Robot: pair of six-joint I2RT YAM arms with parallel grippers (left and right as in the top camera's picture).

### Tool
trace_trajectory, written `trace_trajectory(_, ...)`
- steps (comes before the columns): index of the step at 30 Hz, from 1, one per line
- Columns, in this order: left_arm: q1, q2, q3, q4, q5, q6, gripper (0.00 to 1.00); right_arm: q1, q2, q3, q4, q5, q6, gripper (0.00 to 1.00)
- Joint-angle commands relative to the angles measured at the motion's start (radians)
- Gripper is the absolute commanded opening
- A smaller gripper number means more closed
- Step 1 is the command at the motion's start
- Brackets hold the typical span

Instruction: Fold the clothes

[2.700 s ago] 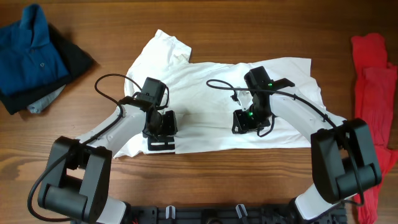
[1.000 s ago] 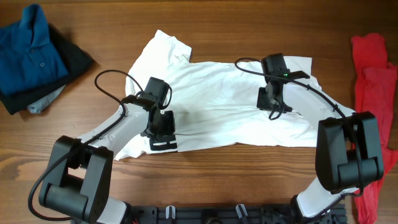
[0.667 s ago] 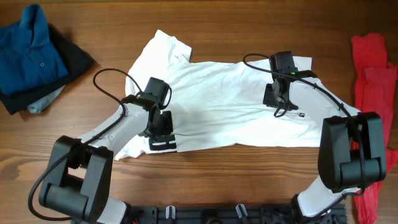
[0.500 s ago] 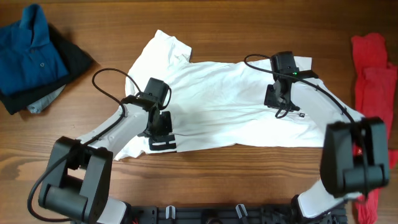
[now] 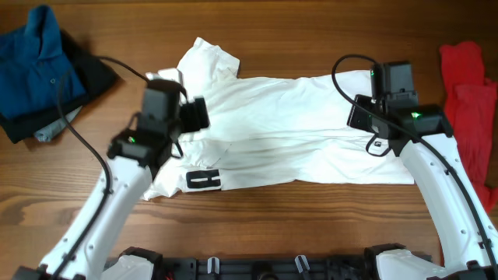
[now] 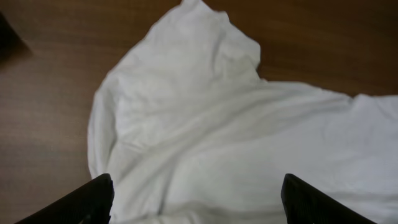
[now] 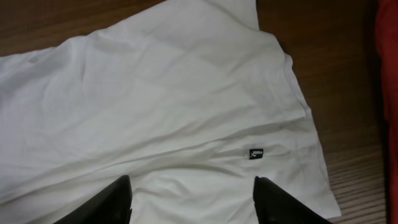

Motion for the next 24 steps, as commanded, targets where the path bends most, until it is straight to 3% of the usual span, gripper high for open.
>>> trace_trajectory(1, 0.116, 0.161, 0.158, -0.019, 0.109, 0.070, 0.86, -0.003, 0.000, 0.005, -0.013, -0.082, -0.014, 0.66)
trace_trajectory(11, 0.264, 0.640, 0.568, -0.121, 0.254, 0.087, 0.86, -0.003, 0.000, 0.005, -0.036, -0.092, -0.013, 0.67)
trace_trajectory(24, 0.275, 0.866, 0.587, -0.112, 0.250, 0.087, 0.84, -0.003, 0.000, 0.005, -0.042, -0.103, -0.010, 0.68)
